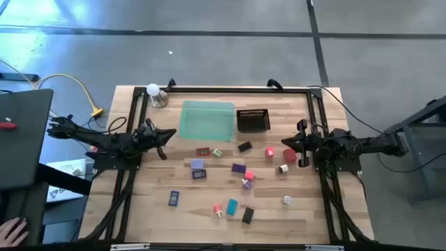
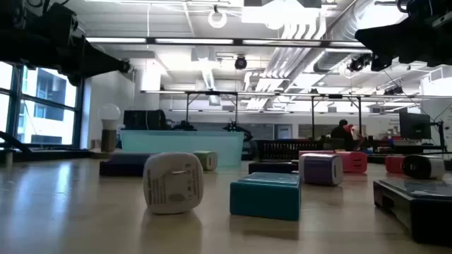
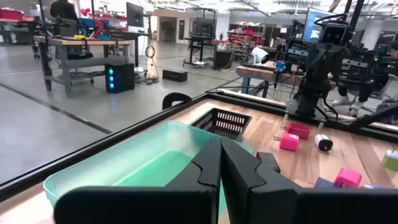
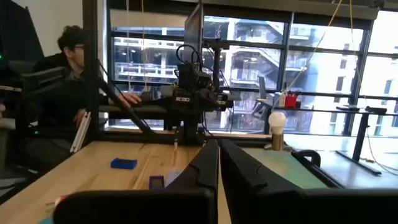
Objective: Pick & Place Office items
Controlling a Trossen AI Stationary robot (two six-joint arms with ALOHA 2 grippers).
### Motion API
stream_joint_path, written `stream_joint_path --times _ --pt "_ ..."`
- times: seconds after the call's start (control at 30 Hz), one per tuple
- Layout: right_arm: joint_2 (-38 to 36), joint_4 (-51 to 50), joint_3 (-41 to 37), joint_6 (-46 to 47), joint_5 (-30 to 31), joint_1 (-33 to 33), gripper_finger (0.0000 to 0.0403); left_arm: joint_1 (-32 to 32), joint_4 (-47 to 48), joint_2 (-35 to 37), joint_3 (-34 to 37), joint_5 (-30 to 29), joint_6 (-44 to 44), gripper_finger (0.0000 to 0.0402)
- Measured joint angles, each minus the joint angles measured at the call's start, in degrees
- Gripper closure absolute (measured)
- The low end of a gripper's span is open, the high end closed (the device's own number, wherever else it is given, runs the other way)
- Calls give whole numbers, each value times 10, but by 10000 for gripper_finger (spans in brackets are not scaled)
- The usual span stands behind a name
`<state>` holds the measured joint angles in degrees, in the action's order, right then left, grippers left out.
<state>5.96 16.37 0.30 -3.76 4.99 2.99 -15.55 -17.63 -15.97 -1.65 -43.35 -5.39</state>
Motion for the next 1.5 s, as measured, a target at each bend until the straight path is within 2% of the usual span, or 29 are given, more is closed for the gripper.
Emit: stream_joint_path --times 0.33,0.5,0.6,0.73,0.93,1.1,1.3,1.4,1.5 --pt "0 -15 0 12 -6 0 398 -1 0 0 0 0 -39 401" --pt "3 -29 1 13 72 0 398 -1 0 0 0 0 -19 401" --pt "19 -72 21 28 110 0 390 -1 0 0 0 0 -19 401" --pt "63 -130 81 61 137 0 354 -1 0 0 0 0 -20 400" --pt "162 -212 177 109 165 0 272 -1 0 0 0 1 -17 400" --pt "264 -277 280 127 100 1 217 -1 0 0 0 17 -20 400" --pt "385 -413 412 136 90 1 200 -1 0 0 0 17 -17 369" --pt "438 -523 471 191 99 -1 199 -1 0 0 0 24 -17 333" --pt "482 -642 526 295 99 -7 199 -1 0 0 0 26 -20 295"
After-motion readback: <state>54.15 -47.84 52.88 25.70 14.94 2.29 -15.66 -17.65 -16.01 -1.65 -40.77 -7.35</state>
